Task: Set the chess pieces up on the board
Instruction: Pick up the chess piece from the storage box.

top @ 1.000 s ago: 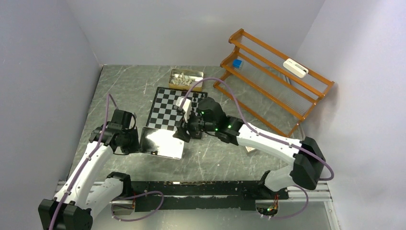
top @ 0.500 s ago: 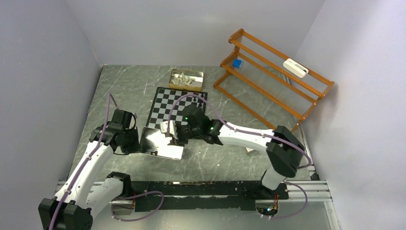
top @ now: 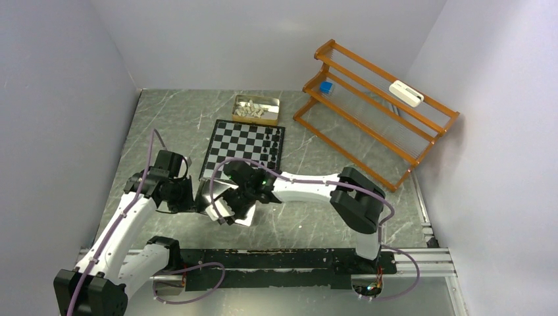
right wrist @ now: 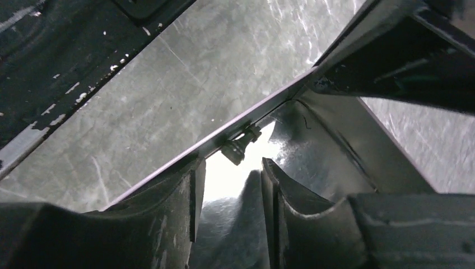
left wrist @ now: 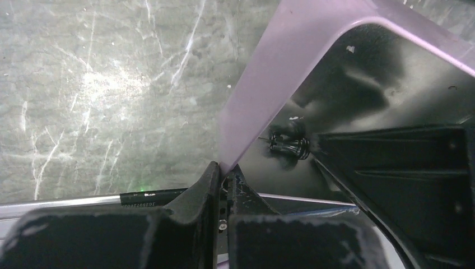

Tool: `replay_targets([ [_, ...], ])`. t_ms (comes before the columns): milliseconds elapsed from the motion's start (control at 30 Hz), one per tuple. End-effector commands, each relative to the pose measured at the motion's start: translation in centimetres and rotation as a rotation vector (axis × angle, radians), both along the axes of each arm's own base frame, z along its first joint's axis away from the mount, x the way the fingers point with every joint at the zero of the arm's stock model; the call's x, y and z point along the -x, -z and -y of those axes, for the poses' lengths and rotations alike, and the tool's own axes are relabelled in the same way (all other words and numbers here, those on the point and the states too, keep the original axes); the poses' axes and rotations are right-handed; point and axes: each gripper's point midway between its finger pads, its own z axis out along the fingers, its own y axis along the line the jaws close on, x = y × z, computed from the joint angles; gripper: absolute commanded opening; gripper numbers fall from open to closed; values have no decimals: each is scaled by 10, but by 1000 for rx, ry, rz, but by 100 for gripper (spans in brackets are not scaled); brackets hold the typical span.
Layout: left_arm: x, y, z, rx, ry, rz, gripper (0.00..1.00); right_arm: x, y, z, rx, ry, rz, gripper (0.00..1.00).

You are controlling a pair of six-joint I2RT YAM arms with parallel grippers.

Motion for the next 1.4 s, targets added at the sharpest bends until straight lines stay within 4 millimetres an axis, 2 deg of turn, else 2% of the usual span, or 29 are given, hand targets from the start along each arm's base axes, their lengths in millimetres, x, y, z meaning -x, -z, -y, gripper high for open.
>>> replay_targets([
  [0, -2, -10, 10, 56, 49, 25, 5, 9, 7, -14, -18, -86, 54, 46],
  [167, -3, -13, 14, 72, 60, 30, 5, 21, 31, -12, 44, -181, 78, 50],
  [267, -4, -15, 15, 77, 57, 33, 5, 22, 32, -13, 38, -189, 87, 49],
  [567, -3, -20, 16, 88, 54, 41, 5, 48, 39, -18, -8, -286, 120, 36],
  [767, -3, -20, 16, 89, 62, 44, 5, 51, 45, -22, 15, -323, 132, 24],
  [867, -1, -18, 15, 83, 70, 43, 5, 49, 48, -22, 26, -321, 132, 14],
  [1000, 1, -17, 13, 74, 82, 39, 5, 45, 48, -22, 27, -279, 126, 6],
  [1367, 7, -15, 7, 32, 122, 11, 5, 15, 26, 7, 16, -72, 111, 2],
])
